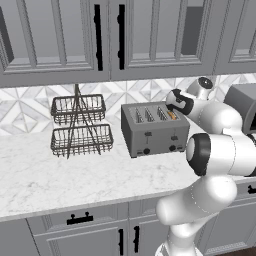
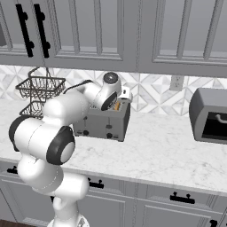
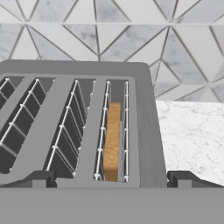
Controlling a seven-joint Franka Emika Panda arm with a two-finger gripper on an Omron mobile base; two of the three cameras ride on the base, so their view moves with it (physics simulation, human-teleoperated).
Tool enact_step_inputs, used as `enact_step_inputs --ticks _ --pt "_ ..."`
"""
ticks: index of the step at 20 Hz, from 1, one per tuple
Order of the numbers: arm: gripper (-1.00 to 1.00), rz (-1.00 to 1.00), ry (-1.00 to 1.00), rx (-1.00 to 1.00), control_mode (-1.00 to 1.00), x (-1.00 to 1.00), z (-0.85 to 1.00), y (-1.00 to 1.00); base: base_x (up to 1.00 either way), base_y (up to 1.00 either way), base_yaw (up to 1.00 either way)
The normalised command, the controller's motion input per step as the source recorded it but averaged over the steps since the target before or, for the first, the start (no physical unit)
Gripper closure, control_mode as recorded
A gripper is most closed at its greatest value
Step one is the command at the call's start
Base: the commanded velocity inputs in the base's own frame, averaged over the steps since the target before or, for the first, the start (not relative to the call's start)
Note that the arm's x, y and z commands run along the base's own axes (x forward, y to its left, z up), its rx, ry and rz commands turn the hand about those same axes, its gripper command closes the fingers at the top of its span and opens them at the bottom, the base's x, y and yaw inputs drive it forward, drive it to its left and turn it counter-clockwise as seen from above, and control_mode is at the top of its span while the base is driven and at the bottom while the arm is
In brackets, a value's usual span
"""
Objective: Start the toaster. Once the lever pops up, take the bread to the plate on the dining counter.
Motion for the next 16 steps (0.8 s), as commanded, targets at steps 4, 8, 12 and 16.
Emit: enact_step_inputs --ticks 4,8,12,16 --pt "-1.00 0.00 0.00 0.00 -1.00 0.00 0.00 0.00 0.00 0.00 0.00" --pt "-1.00 0.00 0.00 0.00 -1.00 0.00 0.00 0.00 0.00 0.00 0.00" --pt "-1.00 0.00 0.00 0.00 -1.00 0.00 0.00 0.00 0.00 0.00 0.00" --pt "-1.00 0.00 0.00 0.00 -1.00 0.00 0.00 0.00 0.00 0.00 0.00"
